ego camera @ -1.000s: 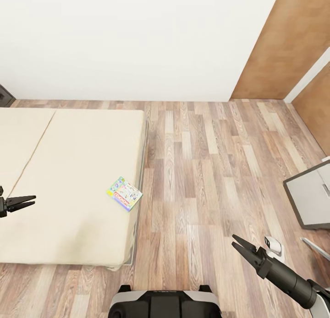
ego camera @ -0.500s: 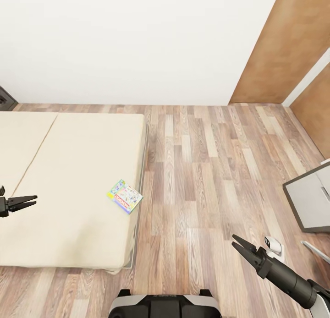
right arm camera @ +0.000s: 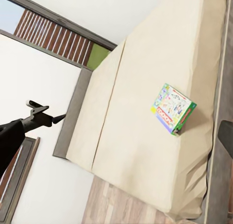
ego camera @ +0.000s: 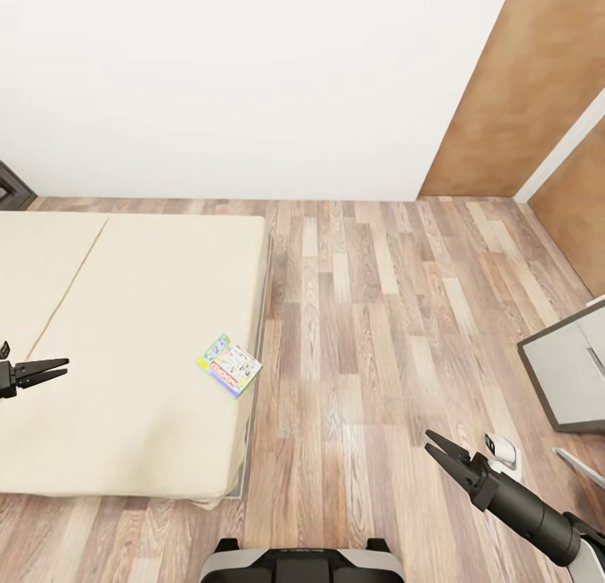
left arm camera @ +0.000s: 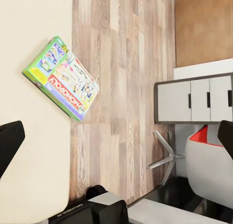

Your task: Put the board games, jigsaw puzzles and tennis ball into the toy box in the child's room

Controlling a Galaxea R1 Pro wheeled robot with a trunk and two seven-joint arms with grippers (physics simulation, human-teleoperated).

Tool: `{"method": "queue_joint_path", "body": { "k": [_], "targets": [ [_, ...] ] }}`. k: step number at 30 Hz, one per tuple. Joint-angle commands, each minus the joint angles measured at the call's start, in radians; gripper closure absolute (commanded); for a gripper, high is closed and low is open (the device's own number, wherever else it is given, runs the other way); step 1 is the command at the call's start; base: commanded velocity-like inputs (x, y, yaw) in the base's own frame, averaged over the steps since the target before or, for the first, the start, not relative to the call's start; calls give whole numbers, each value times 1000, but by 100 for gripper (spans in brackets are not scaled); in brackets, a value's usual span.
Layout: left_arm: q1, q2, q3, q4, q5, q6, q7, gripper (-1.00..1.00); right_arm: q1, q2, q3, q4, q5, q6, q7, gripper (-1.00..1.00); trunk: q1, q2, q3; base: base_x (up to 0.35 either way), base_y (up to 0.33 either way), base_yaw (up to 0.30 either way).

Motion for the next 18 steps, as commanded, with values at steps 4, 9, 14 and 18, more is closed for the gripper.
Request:
{"method": "queue_joint_path", "body": {
  "k": [4, 9, 14, 18],
  "targets": [
    [-1, 0, 5, 0, -5, 4, -5, -100, 0, 0, 0, 0, -4, 9, 1, -100, 1, -1, 5, 0, 0, 0],
    [-1, 0, 5, 0, -5, 0, -5, -100, 0, 1, 0, 0, -4, 9, 1, -100, 1, -1, 14, 0, 0, 0],
    [-1, -1, 4, 0, -5, -1, -5, -100, 0, 0, 0, 0, -4, 9, 1, -100, 1, -1, 22, 0, 0, 0],
    [-1, -1, 4, 0, -5, -1, -5, -100, 0, 1, 0, 0, -4, 9, 1, -100, 1, -1, 28, 0, 0, 0]
  ]
}}
